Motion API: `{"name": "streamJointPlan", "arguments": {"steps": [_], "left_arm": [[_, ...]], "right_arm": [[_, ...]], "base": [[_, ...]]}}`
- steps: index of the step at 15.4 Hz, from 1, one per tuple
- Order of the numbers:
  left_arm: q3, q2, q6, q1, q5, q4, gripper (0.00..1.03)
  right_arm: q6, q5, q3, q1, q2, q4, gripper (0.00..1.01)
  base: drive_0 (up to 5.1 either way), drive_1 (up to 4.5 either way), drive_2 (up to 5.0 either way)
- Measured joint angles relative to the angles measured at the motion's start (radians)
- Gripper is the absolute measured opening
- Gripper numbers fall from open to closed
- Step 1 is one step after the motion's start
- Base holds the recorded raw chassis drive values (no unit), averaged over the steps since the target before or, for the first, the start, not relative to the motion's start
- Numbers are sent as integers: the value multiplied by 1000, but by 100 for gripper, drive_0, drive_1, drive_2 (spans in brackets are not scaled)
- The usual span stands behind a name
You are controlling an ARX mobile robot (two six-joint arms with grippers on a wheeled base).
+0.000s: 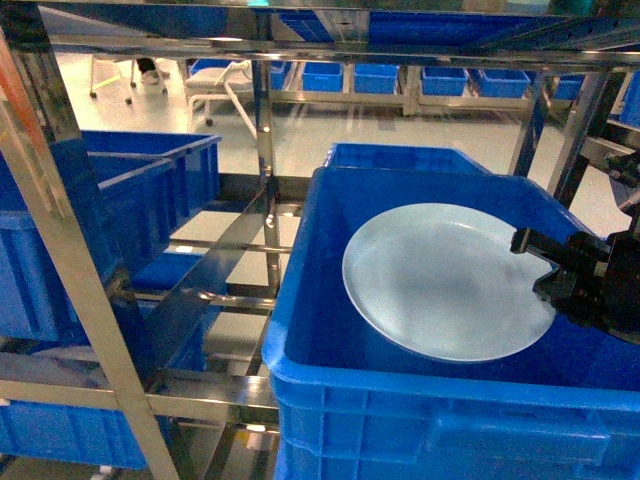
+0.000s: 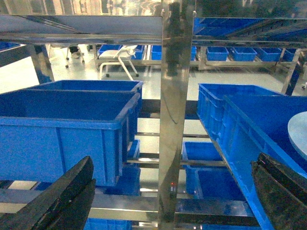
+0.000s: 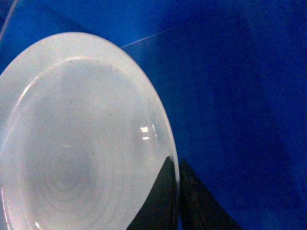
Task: Place blue tray on left shelf second layer neatly
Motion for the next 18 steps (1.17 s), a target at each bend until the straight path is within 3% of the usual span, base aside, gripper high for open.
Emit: {"name": "streamJointPlan", "arguments": {"steps": [3, 5, 7, 9, 12, 14, 16, 18], "left_arm": [[0, 0, 0, 0, 0, 0, 98], [0, 0, 0, 0, 0, 0, 98], [0, 0, 0, 0, 0, 0, 98], [0, 0, 0, 0, 0, 0, 98], [0, 0, 0, 0, 0, 0, 98], [0, 0, 0, 0, 0, 0, 98], [0, 0, 0, 0, 0, 0, 98], [0, 0, 0, 0, 0, 0, 98]], "right_arm": [[5, -2, -18, -8, -2, 11, 27], [14, -56, -80, 3, -75, 13, 50], [39, -121, -105, 59, -182, 23, 74], [57, -143, -109, 122, -234, 21, 99], [51, -147, -127, 157, -279, -11, 97], [21, -129, -140, 187, -391, -92, 98], [-60, -90, -235, 206, -587, -215, 98], [-168, -1, -387, 206, -848, -406, 98]], "base": [[0, 0, 0], [0, 0, 0], [0, 0, 0], [0, 0, 0], [0, 0, 0], [0, 0, 0], [0, 0, 0], [0, 0, 0]]}}
